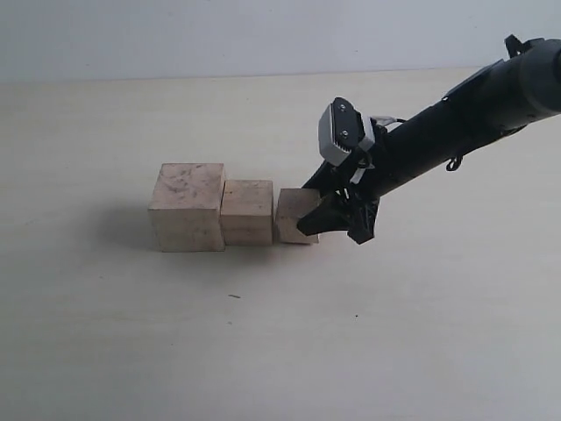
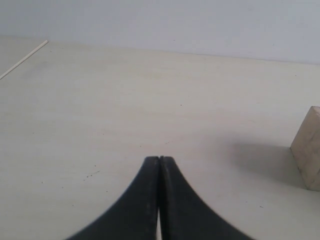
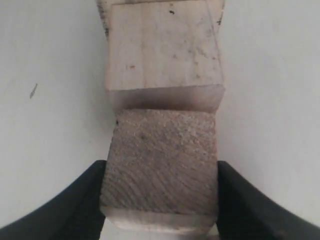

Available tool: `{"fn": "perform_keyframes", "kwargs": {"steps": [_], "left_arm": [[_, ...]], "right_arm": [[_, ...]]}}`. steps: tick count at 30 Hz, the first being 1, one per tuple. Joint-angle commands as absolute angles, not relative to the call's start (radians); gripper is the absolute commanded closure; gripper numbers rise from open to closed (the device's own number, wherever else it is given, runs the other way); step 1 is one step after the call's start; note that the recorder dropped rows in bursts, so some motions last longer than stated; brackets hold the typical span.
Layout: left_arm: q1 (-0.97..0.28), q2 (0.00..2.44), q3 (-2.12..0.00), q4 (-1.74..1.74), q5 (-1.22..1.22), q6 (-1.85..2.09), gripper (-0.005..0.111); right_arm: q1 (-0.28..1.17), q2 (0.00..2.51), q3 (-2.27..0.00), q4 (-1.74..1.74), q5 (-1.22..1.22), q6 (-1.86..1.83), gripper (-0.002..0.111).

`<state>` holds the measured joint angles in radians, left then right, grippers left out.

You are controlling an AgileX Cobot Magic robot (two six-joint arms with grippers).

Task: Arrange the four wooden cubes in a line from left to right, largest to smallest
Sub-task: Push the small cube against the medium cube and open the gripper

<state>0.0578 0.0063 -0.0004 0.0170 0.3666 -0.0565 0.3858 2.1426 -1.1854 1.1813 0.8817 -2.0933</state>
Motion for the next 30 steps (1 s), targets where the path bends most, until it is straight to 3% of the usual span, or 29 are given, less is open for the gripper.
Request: {"fn": "perform_keyframes", "kwargs": {"steps": [1, 30], "left_arm": [[0.056, 0.000, 0.000, 0.015, 0.356, -0.057, 0.107], [0.056, 0.000, 0.000, 0.015, 0.356, -0.057, 0.107]], "right_arm": [[0.382, 2.197, -1.200, 1.159, 0.909, -2.106, 0.108], [0.382, 2.250, -1.262, 1.151, 0.889, -2.106, 0.107]]}}
